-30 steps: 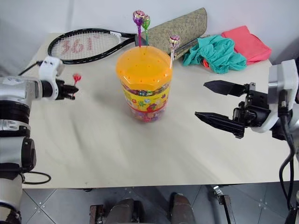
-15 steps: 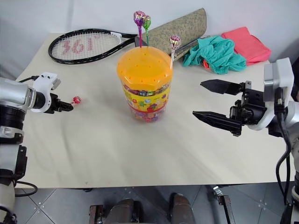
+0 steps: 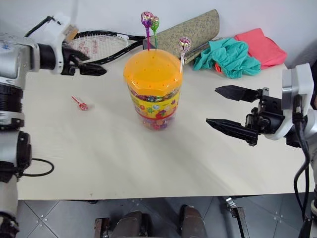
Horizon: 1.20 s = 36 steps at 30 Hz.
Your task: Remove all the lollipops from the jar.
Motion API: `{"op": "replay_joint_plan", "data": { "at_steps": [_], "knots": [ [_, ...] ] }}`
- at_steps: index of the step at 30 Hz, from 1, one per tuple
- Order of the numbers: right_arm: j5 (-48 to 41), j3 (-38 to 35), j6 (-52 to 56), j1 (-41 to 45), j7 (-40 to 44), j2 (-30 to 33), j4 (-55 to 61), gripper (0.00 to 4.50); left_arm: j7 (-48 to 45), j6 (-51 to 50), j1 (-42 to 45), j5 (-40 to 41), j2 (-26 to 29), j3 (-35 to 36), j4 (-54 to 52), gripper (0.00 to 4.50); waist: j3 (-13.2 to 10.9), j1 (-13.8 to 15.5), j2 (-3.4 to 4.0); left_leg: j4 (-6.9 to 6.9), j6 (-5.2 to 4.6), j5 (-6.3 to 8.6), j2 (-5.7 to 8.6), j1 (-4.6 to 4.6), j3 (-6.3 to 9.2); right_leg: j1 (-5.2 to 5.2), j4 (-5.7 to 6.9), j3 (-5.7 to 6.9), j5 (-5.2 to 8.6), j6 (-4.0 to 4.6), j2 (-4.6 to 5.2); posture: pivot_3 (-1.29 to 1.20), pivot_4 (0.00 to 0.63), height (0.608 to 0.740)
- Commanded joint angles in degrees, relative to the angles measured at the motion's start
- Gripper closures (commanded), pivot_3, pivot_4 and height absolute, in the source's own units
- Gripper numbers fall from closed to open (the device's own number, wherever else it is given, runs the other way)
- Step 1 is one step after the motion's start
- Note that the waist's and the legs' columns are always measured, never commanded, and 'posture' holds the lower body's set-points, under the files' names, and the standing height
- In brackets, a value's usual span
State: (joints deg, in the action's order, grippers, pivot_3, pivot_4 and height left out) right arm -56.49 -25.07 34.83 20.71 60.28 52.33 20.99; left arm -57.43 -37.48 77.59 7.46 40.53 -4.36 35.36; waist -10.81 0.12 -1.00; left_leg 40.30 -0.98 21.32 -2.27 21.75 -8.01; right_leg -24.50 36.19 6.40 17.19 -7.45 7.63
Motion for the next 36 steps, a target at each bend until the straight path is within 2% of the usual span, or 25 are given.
{"op": "replay_joint_plan", "data": {
  "at_steps": [1,5,11,20,23,25,36],
  "knots": [
    [-1.1,-3.0,-0.8,-0.9,-0.8,0.4,2.8,0.0,-5.1,15.4,0.1,5.6,-2.6,6.5,1.9,0.04,0.0,-0.1,0.0,0.1,-0.01,0.01,0.0,0.01,0.0,0.0,0.01,0.02,0.0,0.0,0.0,0.0,0.15,0.74],
    [-1.5,-4.8,-0.8,-2.7,-2.4,0.3,4.5,0.0,-14.5,25.1,0.2,11.2,-7.9,10.5,6.8,0.04,0.0,0.0,0.0,0.24,-0.03,0.02,0.0,0.02,-0.01,0.01,0.04,0.07,0.0,0.0,0.02,0.0,0.15,0.74],
    [-2.4,-6.9,-0.7,-5.5,-4.3,0.0,6.9,0.0,-19.3,26.8,2.6,11.7,-10.3,10.1,11.9,0.04,0.0,-0.1,0.0,0.24,-0.06,0.03,0.0,0.11,0.03,0.0,0.05,0.1,0.0,0.0,0.02,0.0,0.15,0.74],
    [-3.6,-9.3,-1.1,-9.1,-6.8,-0.4,9.5,0.0,-19.3,31.2,7.7,10.3,-15.6,10.5,21.5,0.04,0.0,0.7,0.0,0.66,-0.12,0.06,0.0,0.51,0.41,0.01,0.06,0.44,-0.01,-0.02,0.05,0.0,0.15,0.74],
    [-3.8,-9.6,-1.2,-9.5,-7.2,-0.4,9.9,0.0,-18.6,32.3,8.3,10.2,-16.5,10.9,23.0,0.57,0.0,0.7,0.0,0.66,-0.12,0.06,0.0,0.51,0.42,0.01,0.06,0.44,-0.01,-0.02,0.05,0.0,0.15,0.74],
    [-4.1,-9.8,-1.3,-9.9,-7.4,-0.4,10.1,0.0,-17.7,31.7,9.0,8.9,-16.6,10.1,24.3,1.13,0.0,0.9,0.0,0.66,-0.12,0.07,0.01,0.52,0.43,0.01,0.06,0.45,-0.01,-0.02,0.05,0.0,0.15,0.74],
    [-4.6,-9.8,-1.9,-10.8,-8.7,-0.6,10.9,0.0,-17.4,33.2,10.4,8.0,-18.3,11.0,27.1,1.13,0.0,1.2,0.0,0.69,-0.12,0.07,0.01,0.55,0.47,0.02,0.06,0.48,-0.01,-0.03,0.05,0.0,0.15,0.74]
  ]
}}
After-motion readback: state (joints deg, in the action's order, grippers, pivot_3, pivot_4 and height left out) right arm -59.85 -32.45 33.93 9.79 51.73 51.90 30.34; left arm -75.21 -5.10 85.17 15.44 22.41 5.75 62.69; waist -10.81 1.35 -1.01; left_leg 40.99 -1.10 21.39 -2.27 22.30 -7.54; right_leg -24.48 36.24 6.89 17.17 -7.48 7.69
